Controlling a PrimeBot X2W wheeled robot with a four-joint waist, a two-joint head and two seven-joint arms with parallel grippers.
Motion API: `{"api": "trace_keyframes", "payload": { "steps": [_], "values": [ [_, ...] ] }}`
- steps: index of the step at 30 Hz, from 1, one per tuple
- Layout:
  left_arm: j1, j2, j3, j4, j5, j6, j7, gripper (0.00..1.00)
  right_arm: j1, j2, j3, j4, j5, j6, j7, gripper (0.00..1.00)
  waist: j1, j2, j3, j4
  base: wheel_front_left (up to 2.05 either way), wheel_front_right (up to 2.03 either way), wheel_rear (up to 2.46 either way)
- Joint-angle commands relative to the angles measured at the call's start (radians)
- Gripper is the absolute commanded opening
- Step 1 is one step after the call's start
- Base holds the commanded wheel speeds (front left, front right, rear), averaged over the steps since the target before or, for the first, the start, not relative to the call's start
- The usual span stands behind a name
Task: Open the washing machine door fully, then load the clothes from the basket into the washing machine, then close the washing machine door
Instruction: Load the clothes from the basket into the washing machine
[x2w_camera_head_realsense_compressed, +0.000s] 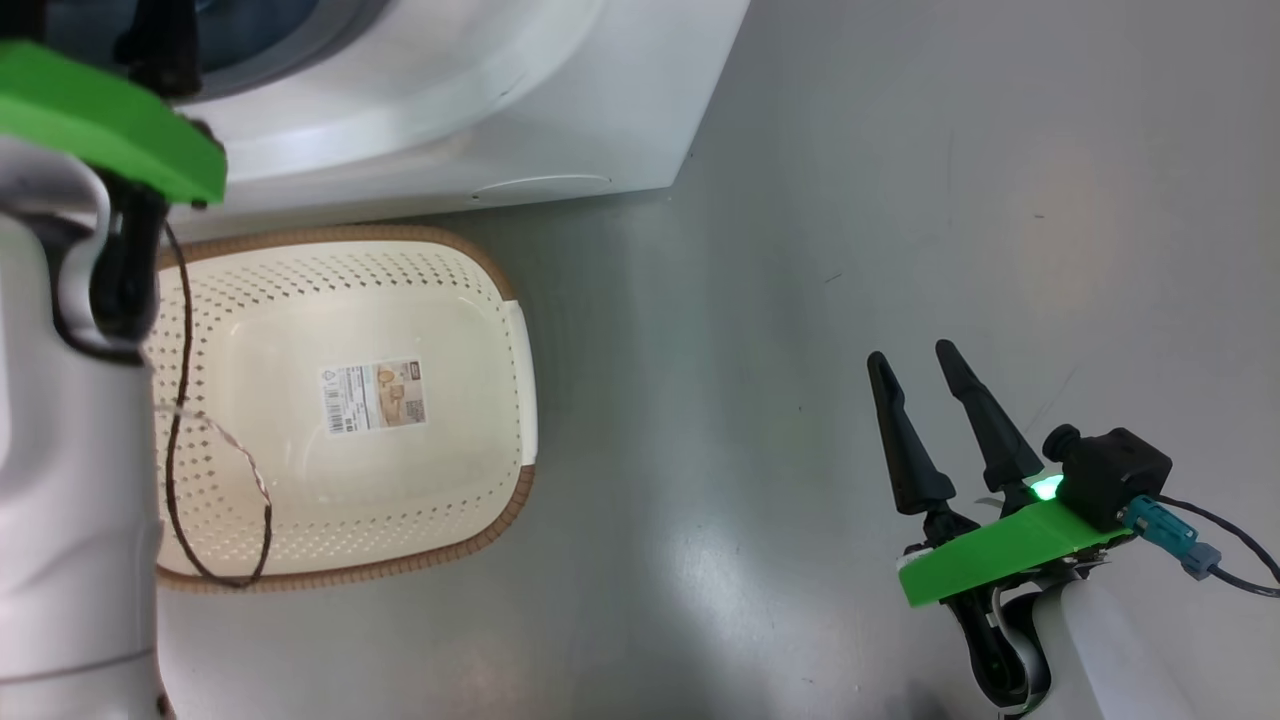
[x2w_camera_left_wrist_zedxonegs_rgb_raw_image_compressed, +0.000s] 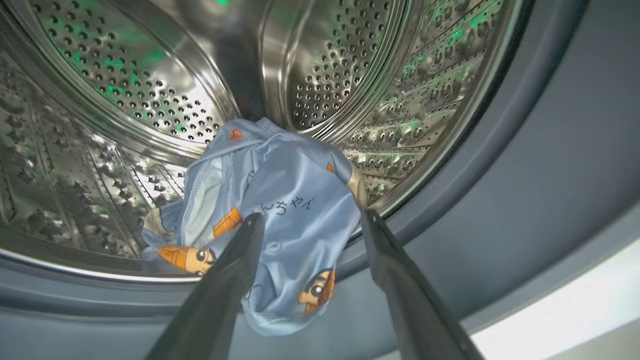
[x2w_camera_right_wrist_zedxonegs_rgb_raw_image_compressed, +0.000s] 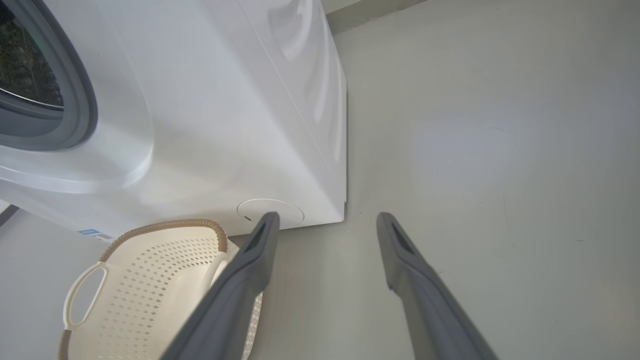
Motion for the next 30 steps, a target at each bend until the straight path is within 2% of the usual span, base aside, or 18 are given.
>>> {"api": "trace_keyframes", "payload": {
  "steps": [1, 9, 18, 30],
  "values": [
    [-0.033, 0.044, 0.016, -0.003, -0.015, -0.007, 0.021, 1.0, 0.02, 0.005, 0.026, -0.016, 0.004, 0.002, -0.012, 1.0, 0.0, 0.0, 0.0, -0.001, 0.0, 0.0, 0.0],
    [-0.163, 0.063, -0.02, 0.178, -0.064, -0.013, 0.191, 1.0, 0.031, 0.005, 0.033, -0.011, 0.005, 0.002, -0.012, 1.0, 0.0, 0.0, -0.011, -0.01, 0.0, 0.0, 0.0],
    [-0.232, 0.069, -0.033, 0.377, -0.09, -0.006, 0.313, 1.0, 0.076, 0.005, 0.044, -0.012, 0.005, 0.002, -0.012, 1.0, 0.0, 0.0, -0.036, -0.033, 0.0, 0.0, 0.0],
    [-0.282, 0.06, -0.033, 0.501, -0.098, 0.008, 0.259, 1.0, 0.092, 0.005, 0.054, -0.021, 0.007, 0.002, -0.012, 1.0, 0.0, 0.0, -0.014, -0.053, 0.0, 0.0, 0.0]
  ]
}}
